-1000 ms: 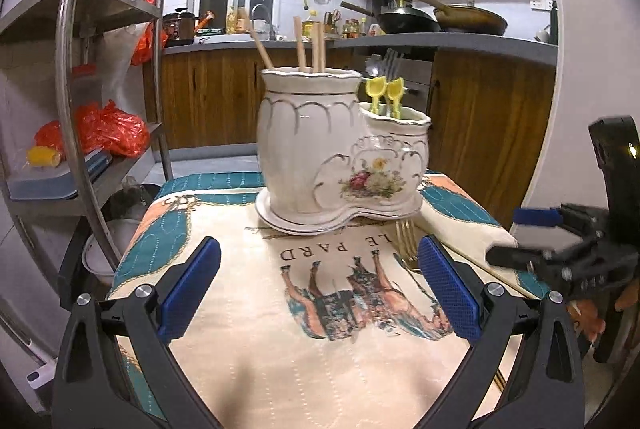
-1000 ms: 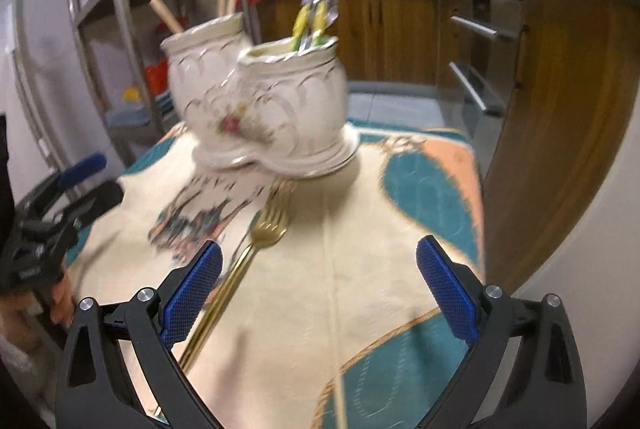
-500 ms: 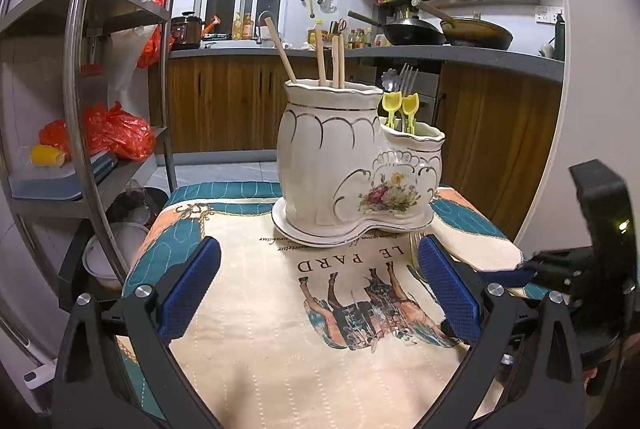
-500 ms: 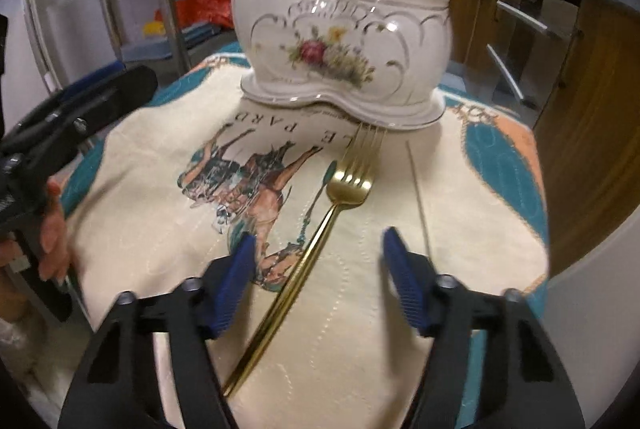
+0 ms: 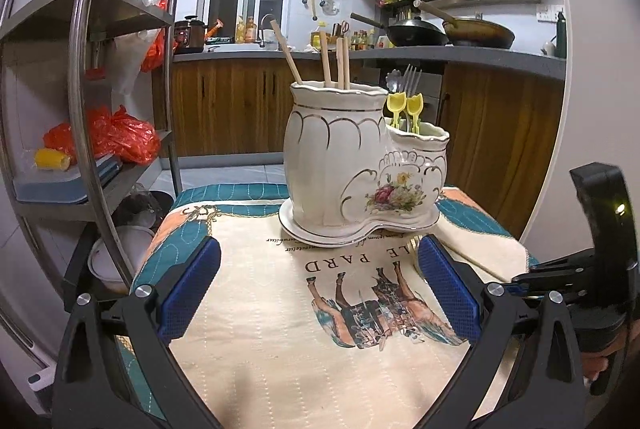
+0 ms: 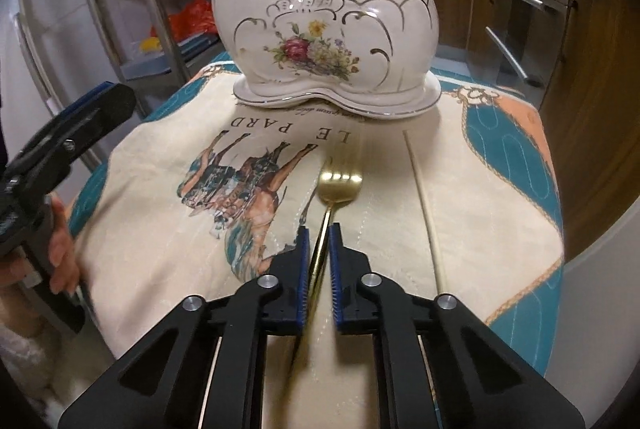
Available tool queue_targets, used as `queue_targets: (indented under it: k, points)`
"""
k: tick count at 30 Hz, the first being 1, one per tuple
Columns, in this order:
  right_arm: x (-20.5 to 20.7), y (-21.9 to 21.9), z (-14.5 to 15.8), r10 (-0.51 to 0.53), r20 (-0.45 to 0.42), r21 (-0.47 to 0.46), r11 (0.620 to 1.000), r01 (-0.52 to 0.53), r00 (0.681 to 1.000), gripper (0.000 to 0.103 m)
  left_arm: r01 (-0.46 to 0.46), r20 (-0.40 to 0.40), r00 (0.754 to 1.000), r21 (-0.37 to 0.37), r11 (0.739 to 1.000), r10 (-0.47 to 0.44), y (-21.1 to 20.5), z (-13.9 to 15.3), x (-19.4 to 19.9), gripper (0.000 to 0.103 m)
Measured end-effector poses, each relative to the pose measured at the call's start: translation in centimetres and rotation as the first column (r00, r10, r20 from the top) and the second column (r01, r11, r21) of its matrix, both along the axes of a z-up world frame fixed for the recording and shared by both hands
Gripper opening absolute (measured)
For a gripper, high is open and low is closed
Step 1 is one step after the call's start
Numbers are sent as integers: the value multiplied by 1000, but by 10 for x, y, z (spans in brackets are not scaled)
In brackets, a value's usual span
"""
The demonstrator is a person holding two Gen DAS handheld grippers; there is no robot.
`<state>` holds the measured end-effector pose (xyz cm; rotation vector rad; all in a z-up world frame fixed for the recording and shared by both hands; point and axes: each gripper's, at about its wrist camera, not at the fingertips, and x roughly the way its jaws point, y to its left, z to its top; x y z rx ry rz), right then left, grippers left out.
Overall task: Organize utensils
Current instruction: 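Grasp the gold fork with the right tool while the left tool grasps the last chopstick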
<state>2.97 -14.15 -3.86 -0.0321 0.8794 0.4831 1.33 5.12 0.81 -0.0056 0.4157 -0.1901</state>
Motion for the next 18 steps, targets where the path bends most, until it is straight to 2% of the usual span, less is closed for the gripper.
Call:
queue_targets:
  k: [6,11,18]
  points:
    - [-7,-21,12,17,7,94,995,-18,1000,7,-11,-7,1000,6,1000,11,-5,-3,2,97]
    - [-17,-50,35,2,69,174,985,-14,998,7,-16,-83,996,-49,999,11,-13,-1,9,97]
    - [-34,-98,58,-53,172,260,966,7,984,7,48,-206,977,-53,997,-58,-60,0,18,97]
